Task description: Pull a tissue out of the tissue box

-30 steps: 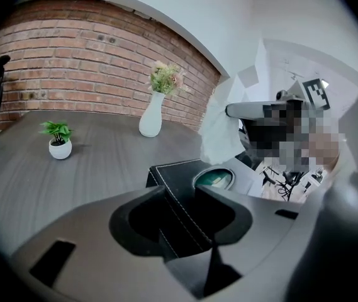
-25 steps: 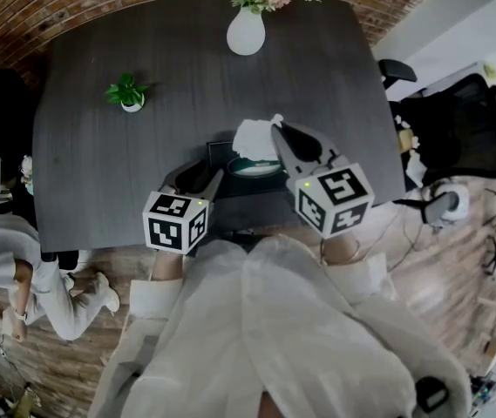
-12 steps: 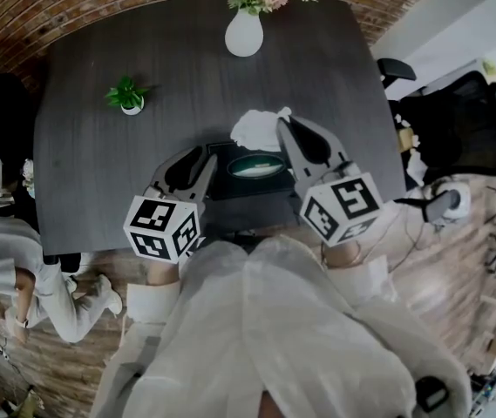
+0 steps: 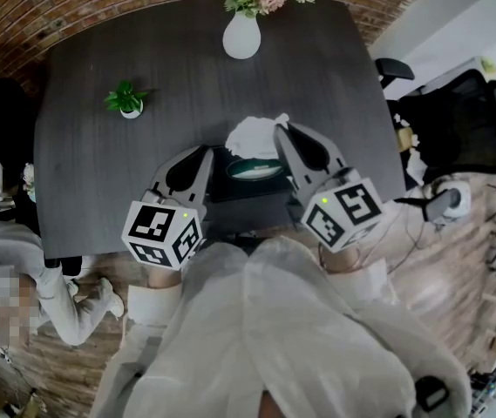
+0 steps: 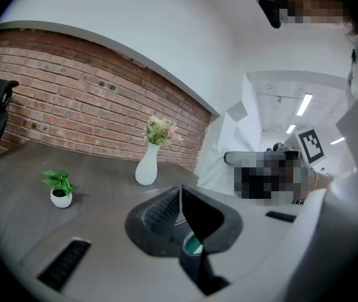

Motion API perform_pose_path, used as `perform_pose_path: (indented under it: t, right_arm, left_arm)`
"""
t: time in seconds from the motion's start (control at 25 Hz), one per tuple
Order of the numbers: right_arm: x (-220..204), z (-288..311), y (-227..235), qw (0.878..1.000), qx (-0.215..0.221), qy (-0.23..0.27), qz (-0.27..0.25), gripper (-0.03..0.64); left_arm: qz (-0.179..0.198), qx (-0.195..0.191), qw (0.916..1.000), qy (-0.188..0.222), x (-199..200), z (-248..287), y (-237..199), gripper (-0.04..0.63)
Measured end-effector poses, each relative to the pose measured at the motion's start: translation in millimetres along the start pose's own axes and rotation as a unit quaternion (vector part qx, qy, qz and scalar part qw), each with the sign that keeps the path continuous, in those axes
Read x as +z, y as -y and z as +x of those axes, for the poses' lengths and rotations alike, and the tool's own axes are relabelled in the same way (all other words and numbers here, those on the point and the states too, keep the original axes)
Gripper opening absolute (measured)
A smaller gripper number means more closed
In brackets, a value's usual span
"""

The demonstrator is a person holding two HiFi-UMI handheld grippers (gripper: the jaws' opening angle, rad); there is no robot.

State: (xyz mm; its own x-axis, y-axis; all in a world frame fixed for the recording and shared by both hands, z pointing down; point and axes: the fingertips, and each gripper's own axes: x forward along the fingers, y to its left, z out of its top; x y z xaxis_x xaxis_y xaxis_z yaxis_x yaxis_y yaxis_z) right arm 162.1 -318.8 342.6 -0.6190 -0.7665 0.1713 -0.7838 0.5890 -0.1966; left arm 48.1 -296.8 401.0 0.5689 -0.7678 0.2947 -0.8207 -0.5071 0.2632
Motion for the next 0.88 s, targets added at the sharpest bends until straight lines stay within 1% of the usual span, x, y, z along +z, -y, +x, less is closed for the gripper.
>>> perform_pose_path:
  t: [0.08,0.28,0.44,0.72,0.88]
  right_arm:
    - [-0.2,-1.6,-0.4,1.000,0.001,0.002,0.005,0.016]
    - [-2.9,-1.6,-3.6,1.000,0.006,0.002,0.008,0.016]
    - [-7.2,-2.8,-5.9,1.000,0.011,-0.003,0.018,0.017]
    - [-21.1,-3.7,-7.1,1.000,0.015,-0.023,0.010,0.017]
    - [-23.6,-3.6,-5.8,0.999,0.015,-0.026,0.010,0.017]
  left_arm:
    - [-0.001,-0.003,1.0000,0.000,0.6,0.4,3.0,0.012]
    - [-0.017,-0.004,0.9999,-0.002,0.3,3.4,3.9,0.006]
    - [-0.010,-0.005,0.9999,-0.006,-2.0,4.4,7.4,0.006]
    - [-0.006,-0.006,0.9998,-0.017,-7.8,7.6,11.9,0.006]
    - [-0.004,-0.004,0.9998,-0.021,-10.4,8.0,11.3,0.005]
